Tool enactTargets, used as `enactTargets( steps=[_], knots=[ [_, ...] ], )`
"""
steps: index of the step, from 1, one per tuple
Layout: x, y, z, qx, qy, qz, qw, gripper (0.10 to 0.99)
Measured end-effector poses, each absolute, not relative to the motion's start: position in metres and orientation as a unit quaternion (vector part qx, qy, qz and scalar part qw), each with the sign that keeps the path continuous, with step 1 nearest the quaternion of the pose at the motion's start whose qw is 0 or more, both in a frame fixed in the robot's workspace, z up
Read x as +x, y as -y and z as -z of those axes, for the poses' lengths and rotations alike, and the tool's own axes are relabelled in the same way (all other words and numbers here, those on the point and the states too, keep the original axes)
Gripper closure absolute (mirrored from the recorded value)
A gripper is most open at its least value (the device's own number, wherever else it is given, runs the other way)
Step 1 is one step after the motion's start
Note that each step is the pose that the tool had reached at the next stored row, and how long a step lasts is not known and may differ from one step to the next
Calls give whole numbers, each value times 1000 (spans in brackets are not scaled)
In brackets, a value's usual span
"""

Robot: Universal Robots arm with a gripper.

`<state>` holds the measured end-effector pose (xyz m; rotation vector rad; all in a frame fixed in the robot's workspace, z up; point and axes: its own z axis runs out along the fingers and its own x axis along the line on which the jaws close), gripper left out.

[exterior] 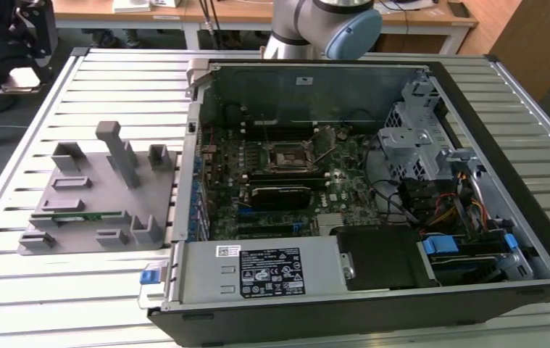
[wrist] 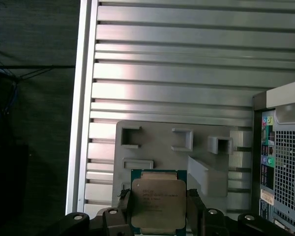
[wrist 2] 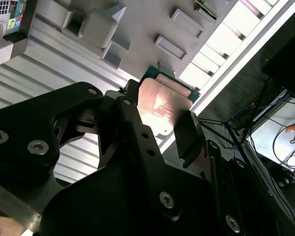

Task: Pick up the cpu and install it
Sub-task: 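Pick up the cpu and move it towards the insertion slot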

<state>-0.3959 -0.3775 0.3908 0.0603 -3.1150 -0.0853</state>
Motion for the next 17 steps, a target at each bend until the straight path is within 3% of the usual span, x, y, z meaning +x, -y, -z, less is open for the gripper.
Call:
enactTargets(
  steps=[17],
  knots=[
    [-380, 375, -391, 19, 999, 27, 12, 553]
  ],
)
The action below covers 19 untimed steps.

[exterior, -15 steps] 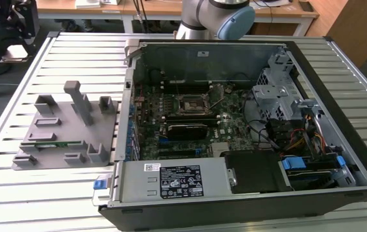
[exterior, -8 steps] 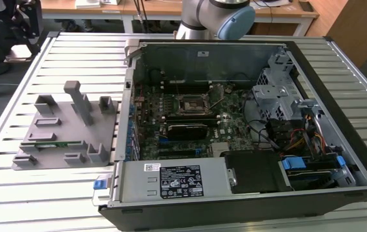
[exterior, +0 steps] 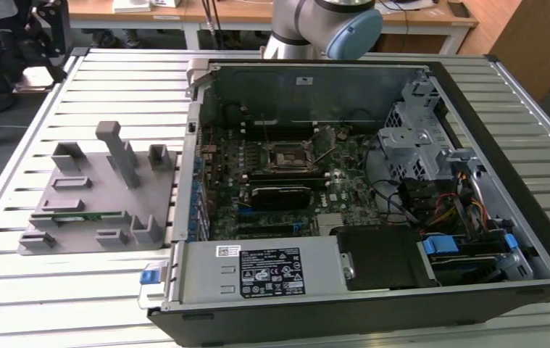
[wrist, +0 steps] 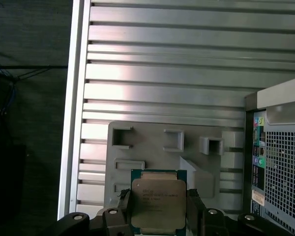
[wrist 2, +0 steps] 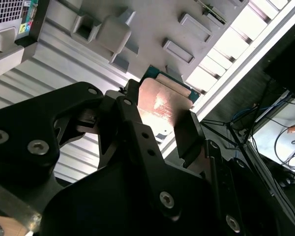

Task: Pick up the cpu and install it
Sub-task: 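Pick up the cpu and move it towards the insertion slot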

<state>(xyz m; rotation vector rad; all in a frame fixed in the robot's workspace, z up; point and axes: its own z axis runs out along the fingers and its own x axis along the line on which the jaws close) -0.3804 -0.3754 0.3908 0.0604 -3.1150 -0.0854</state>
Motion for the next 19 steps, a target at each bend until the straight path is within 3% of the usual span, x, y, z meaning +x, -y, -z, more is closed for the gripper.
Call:
enactTargets(
  steps=[19],
  knots=[
    [-354, 374, -391, 19, 999, 27, 12, 553]
  ],
)
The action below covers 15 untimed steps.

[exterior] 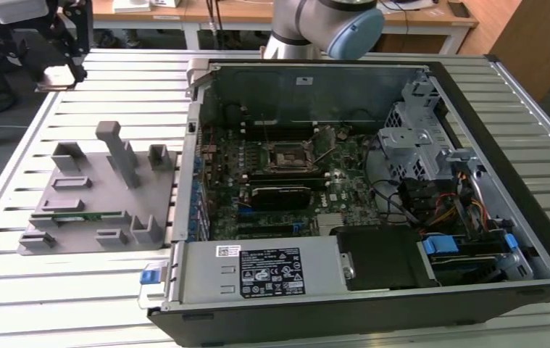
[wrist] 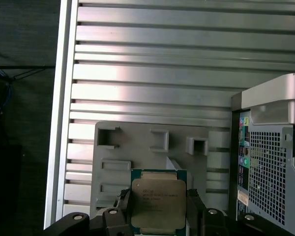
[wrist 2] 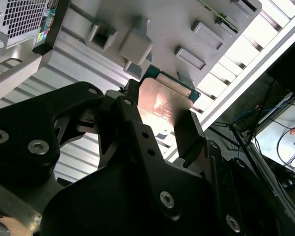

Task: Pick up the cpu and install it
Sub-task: 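Pick up the cpu and move it towards the insertion slot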

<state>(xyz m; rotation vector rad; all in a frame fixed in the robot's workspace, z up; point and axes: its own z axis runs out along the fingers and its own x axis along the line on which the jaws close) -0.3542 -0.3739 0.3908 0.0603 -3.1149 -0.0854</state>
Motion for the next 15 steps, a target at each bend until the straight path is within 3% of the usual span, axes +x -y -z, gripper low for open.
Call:
enactTargets(
  steps=[15],
  knots=[
    [-326, 373, -391, 19, 999, 27, 12, 553]
  ],
)
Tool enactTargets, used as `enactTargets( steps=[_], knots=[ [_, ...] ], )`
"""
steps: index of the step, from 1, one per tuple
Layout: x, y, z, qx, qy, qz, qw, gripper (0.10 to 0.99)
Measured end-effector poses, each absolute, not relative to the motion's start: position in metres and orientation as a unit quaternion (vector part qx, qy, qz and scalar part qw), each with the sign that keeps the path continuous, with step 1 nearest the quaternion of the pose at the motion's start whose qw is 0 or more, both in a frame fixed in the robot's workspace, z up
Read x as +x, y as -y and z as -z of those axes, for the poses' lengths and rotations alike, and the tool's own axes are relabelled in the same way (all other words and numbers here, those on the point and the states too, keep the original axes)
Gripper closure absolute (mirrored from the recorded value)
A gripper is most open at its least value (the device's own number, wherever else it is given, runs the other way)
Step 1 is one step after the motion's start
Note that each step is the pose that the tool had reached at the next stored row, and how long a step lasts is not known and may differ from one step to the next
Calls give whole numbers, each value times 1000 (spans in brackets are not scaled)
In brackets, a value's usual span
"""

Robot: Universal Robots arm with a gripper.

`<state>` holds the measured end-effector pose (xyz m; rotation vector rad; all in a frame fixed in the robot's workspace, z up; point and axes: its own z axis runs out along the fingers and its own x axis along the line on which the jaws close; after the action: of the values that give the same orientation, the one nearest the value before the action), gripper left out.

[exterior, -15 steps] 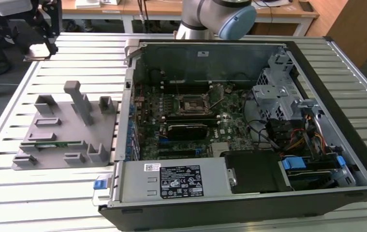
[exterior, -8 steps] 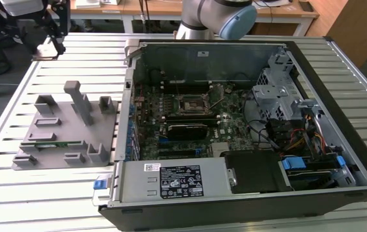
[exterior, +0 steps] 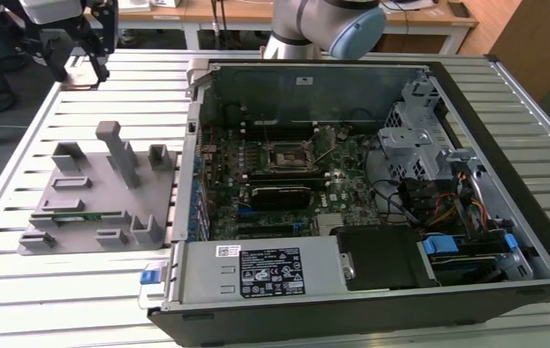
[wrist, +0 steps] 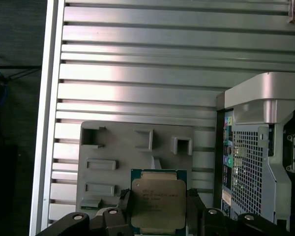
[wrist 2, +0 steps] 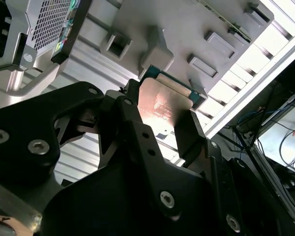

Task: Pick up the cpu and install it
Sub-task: 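Pick up the cpu and move it towards the insertion slot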

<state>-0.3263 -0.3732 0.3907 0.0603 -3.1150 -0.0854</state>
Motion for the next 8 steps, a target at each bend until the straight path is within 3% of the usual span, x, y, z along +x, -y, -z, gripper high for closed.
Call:
enactTargets(
  steps=[8],
  knots=[
    [-312, 373, -391, 19, 999, 27, 12, 553]
  ],
)
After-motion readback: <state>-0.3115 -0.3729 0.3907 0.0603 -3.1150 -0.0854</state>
